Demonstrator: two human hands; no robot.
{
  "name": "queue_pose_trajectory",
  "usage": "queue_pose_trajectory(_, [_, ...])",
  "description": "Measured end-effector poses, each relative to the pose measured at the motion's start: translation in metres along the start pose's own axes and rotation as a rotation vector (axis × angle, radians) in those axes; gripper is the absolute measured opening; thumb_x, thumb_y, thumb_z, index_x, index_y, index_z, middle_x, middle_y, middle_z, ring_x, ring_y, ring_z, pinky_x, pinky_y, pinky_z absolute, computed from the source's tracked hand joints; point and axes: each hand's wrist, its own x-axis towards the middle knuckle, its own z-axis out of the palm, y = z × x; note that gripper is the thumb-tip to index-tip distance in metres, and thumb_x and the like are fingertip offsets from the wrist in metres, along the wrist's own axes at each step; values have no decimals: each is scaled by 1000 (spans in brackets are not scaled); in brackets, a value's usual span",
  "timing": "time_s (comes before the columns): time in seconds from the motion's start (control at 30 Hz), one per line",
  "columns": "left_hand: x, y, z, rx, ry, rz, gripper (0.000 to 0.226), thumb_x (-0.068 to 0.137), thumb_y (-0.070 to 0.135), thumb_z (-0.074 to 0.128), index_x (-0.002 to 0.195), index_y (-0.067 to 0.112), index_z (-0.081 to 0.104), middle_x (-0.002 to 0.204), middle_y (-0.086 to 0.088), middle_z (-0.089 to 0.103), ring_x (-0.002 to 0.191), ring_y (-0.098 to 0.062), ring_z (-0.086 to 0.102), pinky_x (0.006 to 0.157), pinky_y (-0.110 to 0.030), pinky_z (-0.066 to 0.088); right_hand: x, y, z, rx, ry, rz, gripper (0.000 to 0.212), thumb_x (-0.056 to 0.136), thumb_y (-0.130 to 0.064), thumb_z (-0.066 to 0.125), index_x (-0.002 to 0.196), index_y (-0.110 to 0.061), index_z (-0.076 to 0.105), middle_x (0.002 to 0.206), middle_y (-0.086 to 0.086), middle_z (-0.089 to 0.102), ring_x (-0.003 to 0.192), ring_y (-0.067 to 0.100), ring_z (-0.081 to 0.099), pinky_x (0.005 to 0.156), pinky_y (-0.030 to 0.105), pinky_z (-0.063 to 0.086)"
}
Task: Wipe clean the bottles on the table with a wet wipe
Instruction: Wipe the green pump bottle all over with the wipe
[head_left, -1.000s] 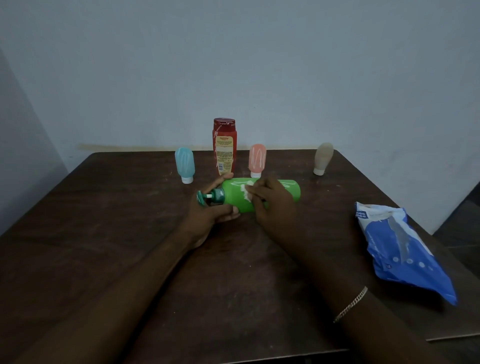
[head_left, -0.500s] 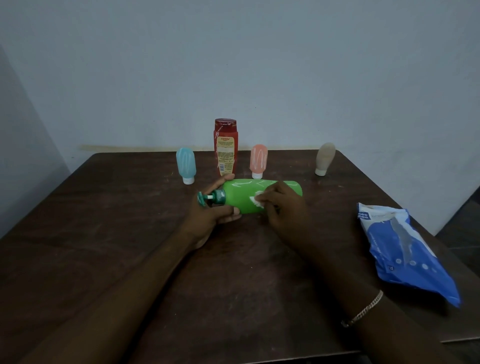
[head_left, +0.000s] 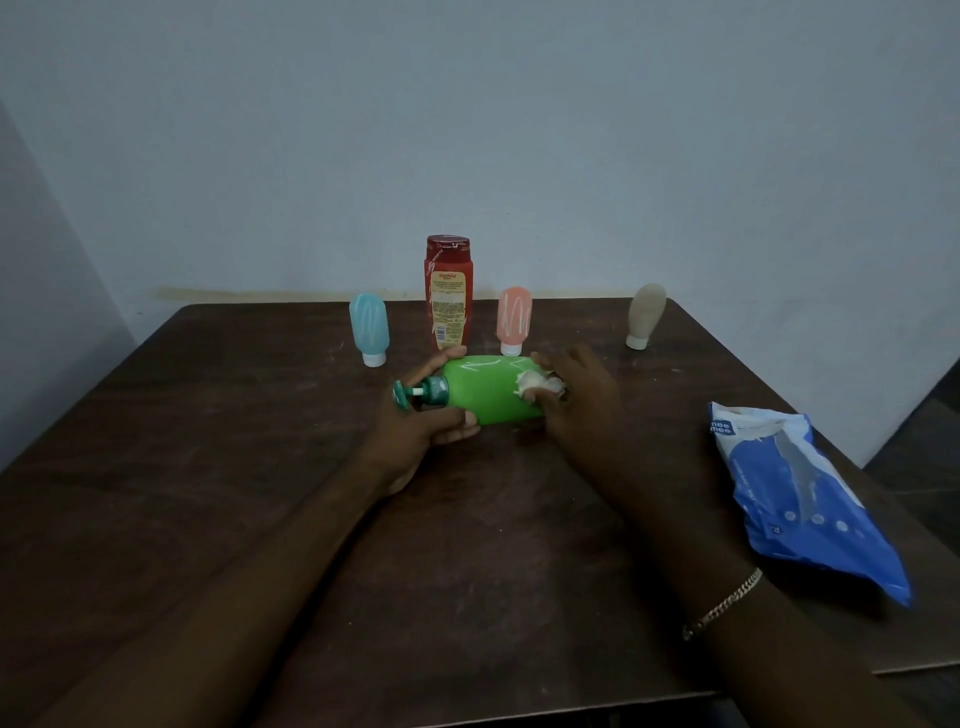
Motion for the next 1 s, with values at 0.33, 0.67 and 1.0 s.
queue_pose_trajectory(0.33, [2,-1,-2,9,-9,-23,73,80,-23,61,138,22,58,142,-12,53,117,-35,64,89,-49,59,-3,10,-11,-220,-59,17,25,80,-1,68,101,-10,76,93,9,61,75,27,60,61,26,37])
queue_pose_trajectory(0.67, [1,2,-1,-10,12,-23,72,80,-24,60,136,21,59,141,-13,53,114,-33,66,84,-44,61,0,9,-11,-107,-10,21,12,82,-6,71,93,-5,75,96,12,64,83,26,63,72,29,48])
queue_pose_trajectory(1.0, [-2,4,1,-16,19,-22,70,81,-24,57,134,21,60,139,-13,53,110,-33,67,79,-37,62,3,27,-20,-198,-70,197,12,88,-16,67,93,-17,77,90,8,64,79,23,60,64,26,31])
